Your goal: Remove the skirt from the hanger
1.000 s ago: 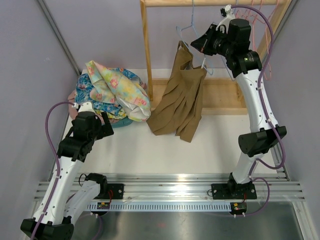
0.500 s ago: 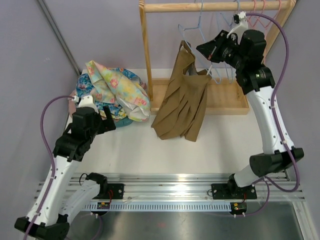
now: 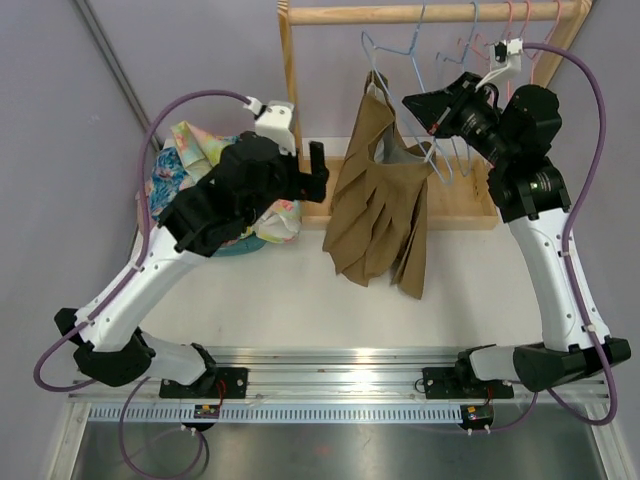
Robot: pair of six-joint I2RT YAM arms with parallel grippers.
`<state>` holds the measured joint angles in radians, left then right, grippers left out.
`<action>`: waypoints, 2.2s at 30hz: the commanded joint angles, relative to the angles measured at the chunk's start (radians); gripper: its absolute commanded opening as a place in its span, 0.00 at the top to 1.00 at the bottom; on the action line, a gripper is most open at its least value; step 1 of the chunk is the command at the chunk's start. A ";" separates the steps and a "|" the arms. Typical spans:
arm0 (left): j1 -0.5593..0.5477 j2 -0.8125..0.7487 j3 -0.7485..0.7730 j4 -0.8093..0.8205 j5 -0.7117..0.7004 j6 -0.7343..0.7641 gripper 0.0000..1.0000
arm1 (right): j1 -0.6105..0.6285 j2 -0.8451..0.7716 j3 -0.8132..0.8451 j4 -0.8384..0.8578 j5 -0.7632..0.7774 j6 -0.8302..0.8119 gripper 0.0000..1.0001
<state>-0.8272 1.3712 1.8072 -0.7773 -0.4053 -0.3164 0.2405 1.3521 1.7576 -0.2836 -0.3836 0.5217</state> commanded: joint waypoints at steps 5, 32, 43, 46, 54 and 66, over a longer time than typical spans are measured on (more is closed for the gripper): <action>-0.371 -0.057 -0.264 0.398 0.033 0.025 0.01 | 0.005 -0.249 -0.239 0.239 0.069 0.090 1.00; -0.492 0.158 -0.289 0.966 0.292 0.040 0.69 | 0.005 -0.636 -0.425 0.235 0.138 0.417 1.00; -0.512 0.046 -0.269 0.807 0.258 0.083 1.00 | 0.005 -0.642 -0.359 0.156 0.138 0.307 1.00; -0.538 -0.015 -0.296 0.779 0.260 0.128 1.00 | 0.005 -0.636 -0.351 0.146 0.163 0.272 1.00; -0.625 0.012 -0.160 0.681 0.423 0.112 1.00 | 0.005 -0.633 -0.402 0.189 0.253 0.227 1.00; -0.834 0.466 0.360 0.435 0.537 0.186 1.00 | 0.005 -0.608 -0.397 0.204 0.436 0.190 1.00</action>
<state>-1.5448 1.7836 2.0945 -0.2905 -0.0864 -0.1291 0.2481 0.6785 1.3331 -0.2222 -0.0967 0.7334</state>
